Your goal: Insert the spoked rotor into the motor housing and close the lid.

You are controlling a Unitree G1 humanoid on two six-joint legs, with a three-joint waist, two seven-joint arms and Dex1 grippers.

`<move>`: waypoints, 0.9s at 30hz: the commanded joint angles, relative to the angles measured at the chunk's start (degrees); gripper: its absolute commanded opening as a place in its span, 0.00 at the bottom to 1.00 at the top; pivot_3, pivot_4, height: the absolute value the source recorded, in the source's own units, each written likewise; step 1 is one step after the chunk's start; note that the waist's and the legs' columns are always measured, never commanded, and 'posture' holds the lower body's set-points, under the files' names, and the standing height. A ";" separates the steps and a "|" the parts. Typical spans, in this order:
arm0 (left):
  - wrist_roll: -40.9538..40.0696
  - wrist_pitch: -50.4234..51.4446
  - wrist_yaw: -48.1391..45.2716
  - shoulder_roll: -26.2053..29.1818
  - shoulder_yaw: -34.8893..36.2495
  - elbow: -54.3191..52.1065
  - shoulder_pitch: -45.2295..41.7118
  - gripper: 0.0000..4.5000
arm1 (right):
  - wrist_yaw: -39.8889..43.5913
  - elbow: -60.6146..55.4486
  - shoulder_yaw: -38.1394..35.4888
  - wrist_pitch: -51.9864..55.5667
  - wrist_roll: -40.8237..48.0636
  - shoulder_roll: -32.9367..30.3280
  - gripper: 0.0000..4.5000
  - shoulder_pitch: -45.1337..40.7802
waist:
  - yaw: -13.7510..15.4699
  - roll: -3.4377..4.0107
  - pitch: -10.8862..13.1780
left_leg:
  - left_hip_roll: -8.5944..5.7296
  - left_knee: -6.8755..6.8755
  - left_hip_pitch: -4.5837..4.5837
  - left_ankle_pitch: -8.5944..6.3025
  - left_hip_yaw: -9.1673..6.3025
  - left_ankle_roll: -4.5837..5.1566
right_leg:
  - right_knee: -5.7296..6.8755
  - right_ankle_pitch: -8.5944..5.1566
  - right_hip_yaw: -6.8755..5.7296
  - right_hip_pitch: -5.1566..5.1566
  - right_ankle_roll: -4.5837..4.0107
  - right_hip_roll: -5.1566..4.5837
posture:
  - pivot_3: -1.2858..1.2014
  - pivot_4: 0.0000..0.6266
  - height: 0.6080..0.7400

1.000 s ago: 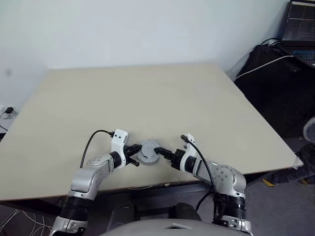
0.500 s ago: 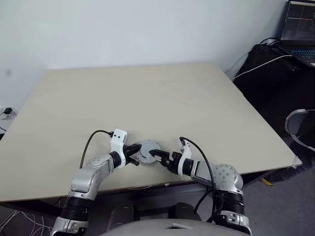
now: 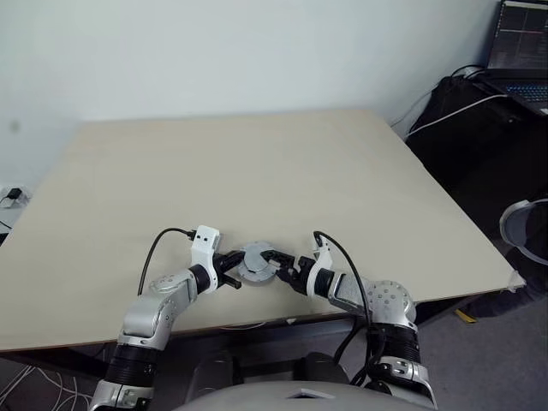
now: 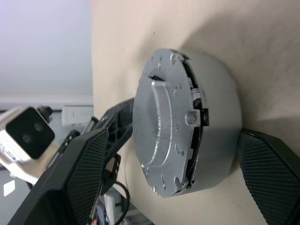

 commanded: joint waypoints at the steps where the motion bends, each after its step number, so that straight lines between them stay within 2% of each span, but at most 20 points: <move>1: 0.11 0.30 -0.40 -0.44 -1.27 -0.30 -0.25 0.00 | 1.21 -2.48 3.39 1.02 2.61 5.44 0.99 0.24 | -0.02 0.00 0.00 | 0.00 0.00 0.00 0.00 0.01 0.00 | -0.01 0.00 0.00 0.00 0.00 0.00 | 0.52 0.00 1.00; 4: 0.17 0.20 -0.34 -0.52 -1.23 -0.29 -0.27 0.00 | 1.27 -3.08 3.71 1.93 2.94 5.03 0.99 0.46 | -0.04 -0.01 0.02 | 0.00 -0.01 -0.01 0.00 0.02 0.00 | -0.06 0.00 0.01 0.00 0.00 0.01 | 0.52 0.00 1.00; 12: 0.37 -0.03 -0.15 -0.86 -0.99 -0.53 0.29 0.00 | 0.54 -5.05 1.28 2.91 4.91 5.17 0.44 1.02 | -0.22 -0.01 0.12 | 0.02 -0.04 -0.02 0.00 0.01 0.00 | -0.07 0.00 0.01 -0.02 0.00 0.04 | 0.52 0.00 1.00; 15: 0.53 0.09 -0.13 -1.01 -0.86 -0.69 0.35 0.00 | -0.17 -5.89 0.83 3.57 5.90 5.10 0.29 1.64 | 0.13 -0.01 0.14 | 0.01 -0.04 -0.04 0.00 0.01 0.00 | -0.13 0.00 0.01 -0.02 0.00 0.03 | 0.52 0.00 1.00; 27: 0.39 -0.02 -0.14 -1.24 -0.53 -1.32 0.88 0.00 | -2.69 -6.27 1.42 3.89 7.65 4.54 0.29 3.26 | 0.12 0.00 0.15 | -0.01 -0.18 -0.07 -0.01 0.01 0.01 | -0.37 0.01 0.01 0.01 0.02 0.04 | 0.52 0.00 1.00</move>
